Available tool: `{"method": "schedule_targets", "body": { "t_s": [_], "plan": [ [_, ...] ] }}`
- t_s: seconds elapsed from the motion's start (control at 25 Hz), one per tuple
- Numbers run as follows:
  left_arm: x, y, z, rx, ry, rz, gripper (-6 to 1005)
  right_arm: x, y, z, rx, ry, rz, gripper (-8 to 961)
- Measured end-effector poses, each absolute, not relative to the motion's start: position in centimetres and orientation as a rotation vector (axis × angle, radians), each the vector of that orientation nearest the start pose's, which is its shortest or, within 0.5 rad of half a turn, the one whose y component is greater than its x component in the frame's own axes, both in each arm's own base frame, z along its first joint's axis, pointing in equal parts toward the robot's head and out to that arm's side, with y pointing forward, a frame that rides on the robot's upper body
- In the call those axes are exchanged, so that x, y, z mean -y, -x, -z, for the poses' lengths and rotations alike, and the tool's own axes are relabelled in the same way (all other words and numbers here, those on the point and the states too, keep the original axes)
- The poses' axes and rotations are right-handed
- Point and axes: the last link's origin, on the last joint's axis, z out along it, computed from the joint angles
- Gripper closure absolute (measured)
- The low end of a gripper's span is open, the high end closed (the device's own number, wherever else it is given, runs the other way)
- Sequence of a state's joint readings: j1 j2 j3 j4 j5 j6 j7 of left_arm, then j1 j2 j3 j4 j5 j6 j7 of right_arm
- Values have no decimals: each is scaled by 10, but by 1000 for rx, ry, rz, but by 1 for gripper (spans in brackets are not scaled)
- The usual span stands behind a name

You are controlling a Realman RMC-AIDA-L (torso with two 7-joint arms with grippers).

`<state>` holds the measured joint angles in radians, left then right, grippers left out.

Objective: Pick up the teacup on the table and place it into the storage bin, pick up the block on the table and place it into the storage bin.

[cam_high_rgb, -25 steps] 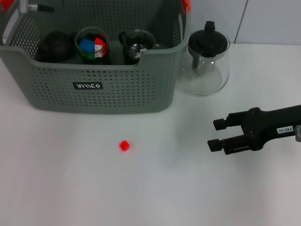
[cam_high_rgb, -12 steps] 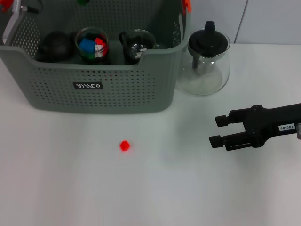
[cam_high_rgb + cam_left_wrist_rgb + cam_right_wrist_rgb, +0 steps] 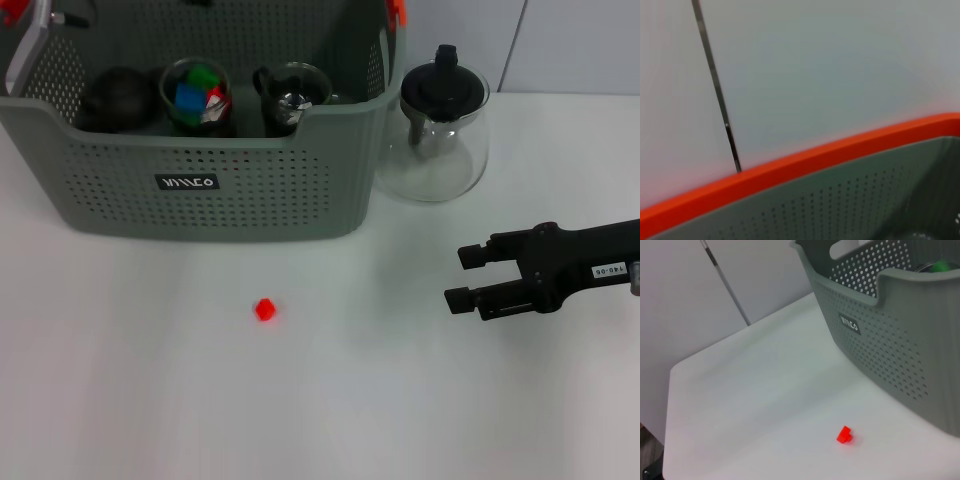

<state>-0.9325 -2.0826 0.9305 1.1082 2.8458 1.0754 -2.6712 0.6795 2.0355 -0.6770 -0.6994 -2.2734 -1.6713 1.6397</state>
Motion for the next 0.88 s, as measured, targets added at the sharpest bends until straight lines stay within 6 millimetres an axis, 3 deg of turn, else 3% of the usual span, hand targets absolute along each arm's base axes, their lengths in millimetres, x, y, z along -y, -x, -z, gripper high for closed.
{"method": "schedule_targets", "body": {
  "t_s": [0.12, 0.28, 0.4, 0.52, 0.64, 0.72, 0.88],
  "plan": [
    [-478, 127, -83, 893, 2071, 94, 529, -347, -239, -9, -778, 2959, -404, 132],
    [-446, 92, -98, 760, 2242, 359, 366, -346, -239, -9, -774, 2964, -399, 132],
    [-400, 59, -108, 521, 2472, 657, 251, -347, -239, -9, -773, 2962, -396, 132],
    [-350, 46, -108, 198, 2683, 829, 140, -347, -239, -9, -772, 2962, -398, 132],
    [-311, 46, -100, -26, 2840, 859, 105, -347, -239, -10, -774, 2963, -402, 132],
    [-299, 55, -90, -56, 2910, 790, 107, -346, -240, -10, -779, 2961, -405, 132],
    [-303, 95, -59, 168, 2987, 509, 108, -344, -243, -10, -798, 2953, -406, 131]
  ]
}}
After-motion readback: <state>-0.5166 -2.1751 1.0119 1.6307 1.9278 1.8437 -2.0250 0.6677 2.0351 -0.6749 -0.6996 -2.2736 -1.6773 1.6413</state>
